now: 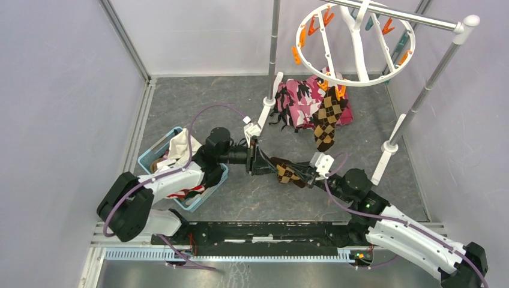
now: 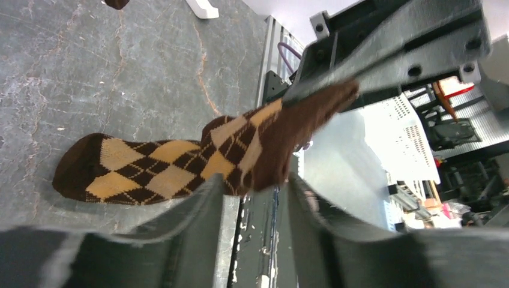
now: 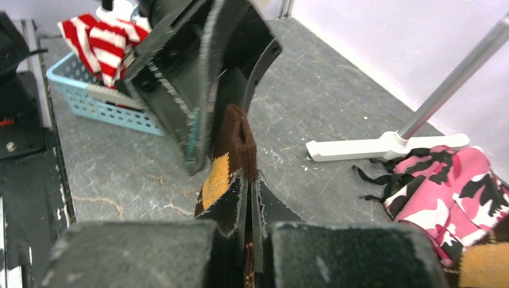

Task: Clip the socks to the hanger
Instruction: Pick up the sock from the bin.

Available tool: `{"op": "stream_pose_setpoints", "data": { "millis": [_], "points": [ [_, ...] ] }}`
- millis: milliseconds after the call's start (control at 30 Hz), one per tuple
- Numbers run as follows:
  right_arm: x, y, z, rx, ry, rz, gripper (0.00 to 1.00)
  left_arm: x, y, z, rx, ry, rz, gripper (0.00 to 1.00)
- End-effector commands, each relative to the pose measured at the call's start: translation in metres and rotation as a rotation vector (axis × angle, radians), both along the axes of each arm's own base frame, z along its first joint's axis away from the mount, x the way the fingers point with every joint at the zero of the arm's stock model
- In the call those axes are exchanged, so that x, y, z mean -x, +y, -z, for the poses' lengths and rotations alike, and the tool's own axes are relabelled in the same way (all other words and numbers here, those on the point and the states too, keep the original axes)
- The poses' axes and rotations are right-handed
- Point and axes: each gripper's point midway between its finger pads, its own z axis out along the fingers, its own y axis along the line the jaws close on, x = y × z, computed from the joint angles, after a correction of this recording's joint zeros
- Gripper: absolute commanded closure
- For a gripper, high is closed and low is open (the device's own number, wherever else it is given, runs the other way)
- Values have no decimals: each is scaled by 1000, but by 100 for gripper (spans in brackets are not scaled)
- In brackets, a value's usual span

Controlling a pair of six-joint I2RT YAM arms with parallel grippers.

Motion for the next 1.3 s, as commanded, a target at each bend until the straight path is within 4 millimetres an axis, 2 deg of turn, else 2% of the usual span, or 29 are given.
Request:
{"op": "stream_pose_setpoints", "data": {
  "millis": [0,67,100,133,167,300,400,567,800,1033,1267],
  "points": [
    [-2,-14,-41,-139,-33,74,100,5,7,-33,112,-184,-17,45],
    [-2,-22,-48,-178,-46,99,100,4,14,-44,143,-272,-62,28],
    [0,-25,-51,-196,-54,104,100,7,18,-49,162,-322,-75,8],
    [1,-27,-53,-209,-58,106,100,7,24,-56,187,-377,-104,1],
    [2,-28,-54,-220,-62,105,100,6,29,-63,212,-428,-140,0],
    [5,-30,-56,-242,-63,97,100,3,58,-90,363,-581,-343,0],
    [6,-31,-57,-257,-59,100,100,15,65,-103,462,-663,-340,0],
    [7,-32,-60,-279,-66,100,100,22,45,-110,494,-672,-197,6],
    [5,-39,-60,-296,-85,131,100,23,36,-112,560,-803,-141,8],
    [10,-31,-60,-278,-114,79,100,3,21,-110,516,-868,-139,10],
    [7,-23,-61,-244,-150,57,100,-8,9,-109,551,-823,-133,18]
  ]
}}
